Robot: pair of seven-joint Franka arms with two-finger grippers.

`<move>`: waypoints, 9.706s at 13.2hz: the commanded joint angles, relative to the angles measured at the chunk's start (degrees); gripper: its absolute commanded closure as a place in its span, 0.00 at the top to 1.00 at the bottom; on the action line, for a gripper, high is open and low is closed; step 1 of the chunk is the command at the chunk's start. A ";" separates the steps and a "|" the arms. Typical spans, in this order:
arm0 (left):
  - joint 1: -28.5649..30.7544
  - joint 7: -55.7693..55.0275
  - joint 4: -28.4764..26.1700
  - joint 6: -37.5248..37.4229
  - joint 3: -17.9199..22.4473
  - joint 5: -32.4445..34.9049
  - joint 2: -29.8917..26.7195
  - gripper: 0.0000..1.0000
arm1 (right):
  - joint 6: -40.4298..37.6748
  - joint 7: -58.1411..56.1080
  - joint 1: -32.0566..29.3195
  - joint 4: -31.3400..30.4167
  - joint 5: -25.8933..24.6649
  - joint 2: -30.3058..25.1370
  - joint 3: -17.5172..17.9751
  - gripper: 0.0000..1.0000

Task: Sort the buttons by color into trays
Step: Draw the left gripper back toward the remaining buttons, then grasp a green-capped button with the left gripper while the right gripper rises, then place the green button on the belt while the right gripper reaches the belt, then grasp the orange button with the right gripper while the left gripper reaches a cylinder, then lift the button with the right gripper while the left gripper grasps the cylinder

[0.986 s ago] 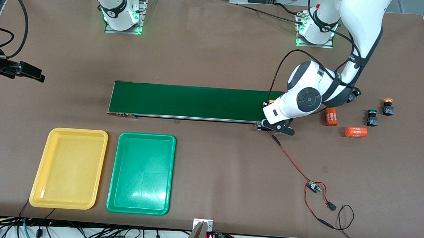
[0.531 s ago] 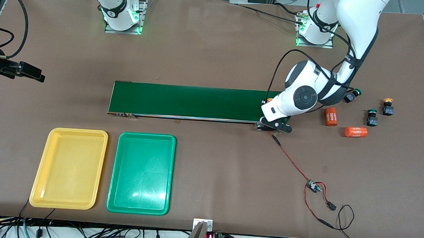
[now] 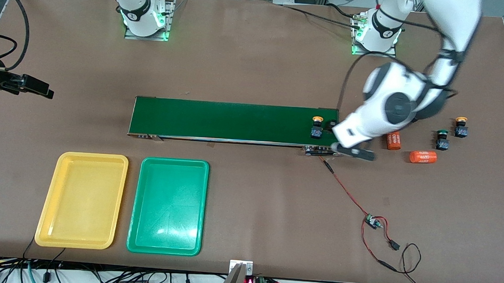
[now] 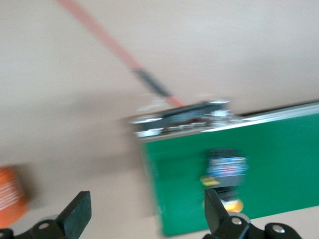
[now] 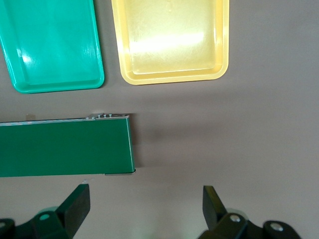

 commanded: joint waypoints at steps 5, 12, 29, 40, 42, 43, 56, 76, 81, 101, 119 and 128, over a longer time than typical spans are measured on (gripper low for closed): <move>19.64 11.33 -2.15 -8.35 -0.46 0.99 -0.48 1.00 | -0.19 0.70 -0.44 0.07 1.09 -0.16 0.25 1.00; 25.28 22.21 -7.16 -8.19 -0.54 6.26 -0.04 1.00 | 2.71 0.78 -0.18 0.07 1.09 -0.07 0.34 1.00; 39.61 59.56 -19.91 4.12 -0.37 6.35 1.80 1.00 | 4.82 3.07 6.77 0.16 -1.81 -0.25 0.77 1.00; 40.32 71.09 -27.82 14.75 -0.46 6.35 -1.01 1.00 | 4.73 1.49 6.24 0.16 -1.81 -0.07 0.60 1.00; 40.23 71.09 -28.43 14.84 -0.54 6.44 -1.10 1.00 | 4.64 1.49 6.68 -0.01 -1.81 -0.16 0.69 1.00; 40.32 71.09 -28.87 14.84 -0.54 6.35 -1.10 1.00 | 4.47 1.40 6.85 -0.62 -1.81 -0.59 0.69 1.00; 40.14 74.61 -29.66 18.10 -0.54 6.26 -3.63 0.00 | 3.32 4.30 7.47 -2.90 -0.58 -0.95 0.60 1.00; 5.27 23.57 -9.81 1.13 -1.95 -3.14 -2.60 0.00 | 24.41 28.28 8.44 -33.15 -4.36 -14.75 20.89 1.00; -0.63 10.20 -2.52 1.22 -2.04 -3.40 2.23 0.00 | 29.50 33.55 9.23 -33.15 -4.36 -10.98 24.06 1.00; 4.08 -1.07 -1.10 2.36 1.03 -1.40 1.45 1.00 | 41.73 44.52 18.36 -24.63 -8.75 8.71 24.42 1.00; 19.66 13.61 -8.40 4.55 1.39 6.44 7.34 1.00 | 45.25 50.79 20.39 -20.14 -16.22 18.65 24.33 1.00; 20.81 16.17 -9.71 7.64 1.39 6.35 9.63 0.48 | 47.45 50.53 20.22 -18.56 -19.56 22.95 24.16 0.89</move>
